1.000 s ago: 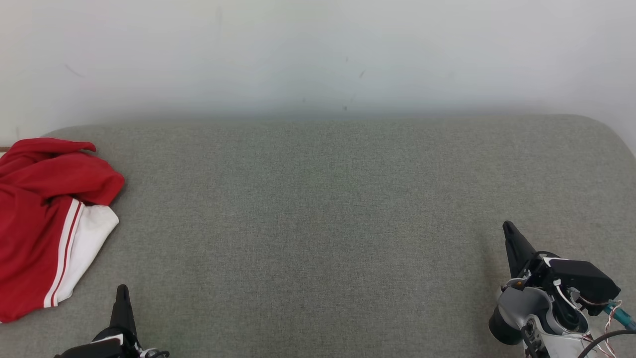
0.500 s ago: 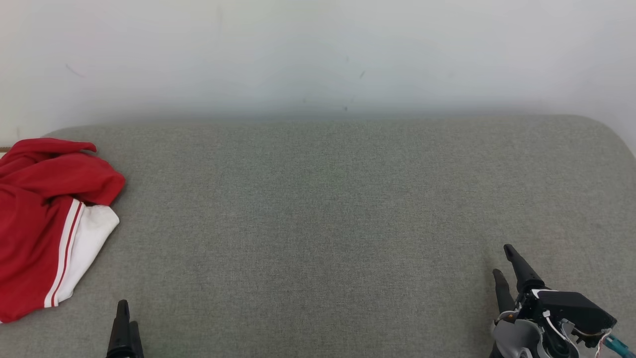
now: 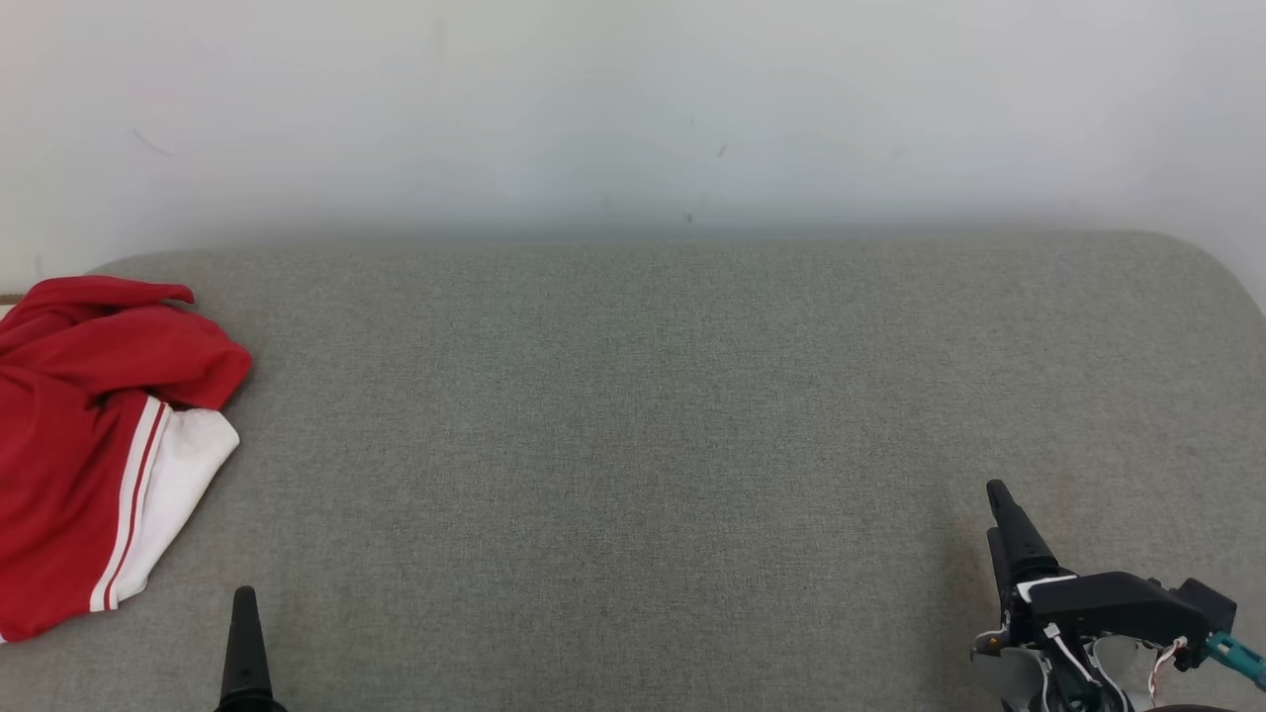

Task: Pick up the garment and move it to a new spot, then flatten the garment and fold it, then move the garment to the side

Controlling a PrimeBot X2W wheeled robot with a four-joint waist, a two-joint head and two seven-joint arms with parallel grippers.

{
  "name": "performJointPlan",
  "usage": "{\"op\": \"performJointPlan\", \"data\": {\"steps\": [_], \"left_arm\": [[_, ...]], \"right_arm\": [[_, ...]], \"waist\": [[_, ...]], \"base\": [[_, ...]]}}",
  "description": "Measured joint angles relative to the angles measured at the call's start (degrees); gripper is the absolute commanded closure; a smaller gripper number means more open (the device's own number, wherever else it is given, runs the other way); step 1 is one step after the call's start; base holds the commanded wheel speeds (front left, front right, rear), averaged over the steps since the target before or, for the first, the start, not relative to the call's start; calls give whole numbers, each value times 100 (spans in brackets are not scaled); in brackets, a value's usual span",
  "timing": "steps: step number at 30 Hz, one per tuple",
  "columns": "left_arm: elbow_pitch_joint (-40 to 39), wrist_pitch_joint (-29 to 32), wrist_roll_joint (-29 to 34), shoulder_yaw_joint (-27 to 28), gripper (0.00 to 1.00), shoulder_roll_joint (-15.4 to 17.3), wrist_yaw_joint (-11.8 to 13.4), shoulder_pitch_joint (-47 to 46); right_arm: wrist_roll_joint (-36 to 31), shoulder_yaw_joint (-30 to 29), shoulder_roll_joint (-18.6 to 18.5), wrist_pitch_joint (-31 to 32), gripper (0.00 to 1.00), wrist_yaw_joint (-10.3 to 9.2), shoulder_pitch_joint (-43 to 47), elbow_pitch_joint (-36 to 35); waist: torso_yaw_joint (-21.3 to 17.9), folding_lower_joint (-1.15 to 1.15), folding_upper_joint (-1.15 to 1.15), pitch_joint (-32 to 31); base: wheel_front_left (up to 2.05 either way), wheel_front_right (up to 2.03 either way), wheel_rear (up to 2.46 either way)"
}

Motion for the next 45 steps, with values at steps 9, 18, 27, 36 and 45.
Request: {"op": "performJointPlan", "data": {"steps": [9, 18, 27, 36, 45], "left_arm": [[-381, -109, 1307, -110, 0, 2, 241, 181], [-664, -220, 2530, -240, 0, 9, 445, 354], [-811, -304, 3435, -328, 0, 21, 614, 502], [-780, -401, 3872, -409, 0, 25, 670, 605], [-743, -444, 4530, -463, 0, 96, 737, 690]], "right_arm": [[-1287, 259, 1, -275, 0, 0, 146, -334], [-2587, 445, 3, -524, 0, 1, 287, -576], [-3397, 563, 4, -731, 0, 1, 435, -715], [-3964, 716, 5, -804, 0, 1, 536, -844], [-4587, 888, 8, -838, 0, 1, 672, -985]], "waist": [[-4, 0, 0, -12], [-14, 0, 0, -22], [-29, 0, 0, -43], [-32, 0, 0, -65], [-10, 0, 0, -119]], "base": [[0, 0, 0], [0, 0, 0], [0, 0, 0], [0, 0, 0], [0, 0, 0]]}}
